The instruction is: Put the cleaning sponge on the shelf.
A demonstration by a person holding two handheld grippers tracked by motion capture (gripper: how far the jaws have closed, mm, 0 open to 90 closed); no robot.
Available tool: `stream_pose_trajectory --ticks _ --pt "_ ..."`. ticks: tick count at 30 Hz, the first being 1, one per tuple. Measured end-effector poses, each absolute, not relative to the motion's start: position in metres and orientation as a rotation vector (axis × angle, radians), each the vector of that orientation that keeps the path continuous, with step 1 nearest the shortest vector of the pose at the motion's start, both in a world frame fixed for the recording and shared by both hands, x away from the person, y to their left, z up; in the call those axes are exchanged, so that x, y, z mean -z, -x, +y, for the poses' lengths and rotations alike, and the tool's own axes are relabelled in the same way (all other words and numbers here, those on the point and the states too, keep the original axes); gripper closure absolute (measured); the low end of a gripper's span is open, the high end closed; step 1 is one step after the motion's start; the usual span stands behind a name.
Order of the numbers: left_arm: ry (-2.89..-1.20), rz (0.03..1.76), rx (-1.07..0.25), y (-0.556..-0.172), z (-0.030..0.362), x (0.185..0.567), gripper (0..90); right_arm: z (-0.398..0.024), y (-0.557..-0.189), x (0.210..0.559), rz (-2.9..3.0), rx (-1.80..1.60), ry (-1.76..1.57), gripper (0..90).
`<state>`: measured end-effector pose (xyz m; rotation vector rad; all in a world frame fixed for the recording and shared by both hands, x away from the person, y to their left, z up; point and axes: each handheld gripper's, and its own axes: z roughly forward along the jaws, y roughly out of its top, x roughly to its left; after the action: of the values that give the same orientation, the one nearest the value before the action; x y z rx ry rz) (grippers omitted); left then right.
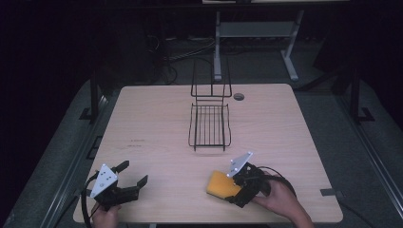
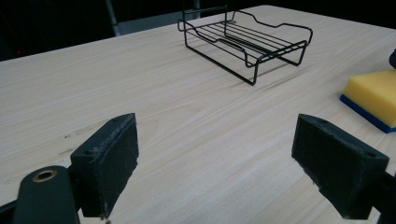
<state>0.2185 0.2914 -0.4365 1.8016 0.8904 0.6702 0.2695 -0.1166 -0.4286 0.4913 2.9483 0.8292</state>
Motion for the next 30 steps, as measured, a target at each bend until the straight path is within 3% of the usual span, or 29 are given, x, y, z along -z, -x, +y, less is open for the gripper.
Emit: stream_pose_trajectory --ticks 30 --pt "-1.787 0.897 -0.659 -0.220 0.294 0.437 14.1 -0.091 -0.279 0.442 3.009 -0.670 -0.428 17.2"
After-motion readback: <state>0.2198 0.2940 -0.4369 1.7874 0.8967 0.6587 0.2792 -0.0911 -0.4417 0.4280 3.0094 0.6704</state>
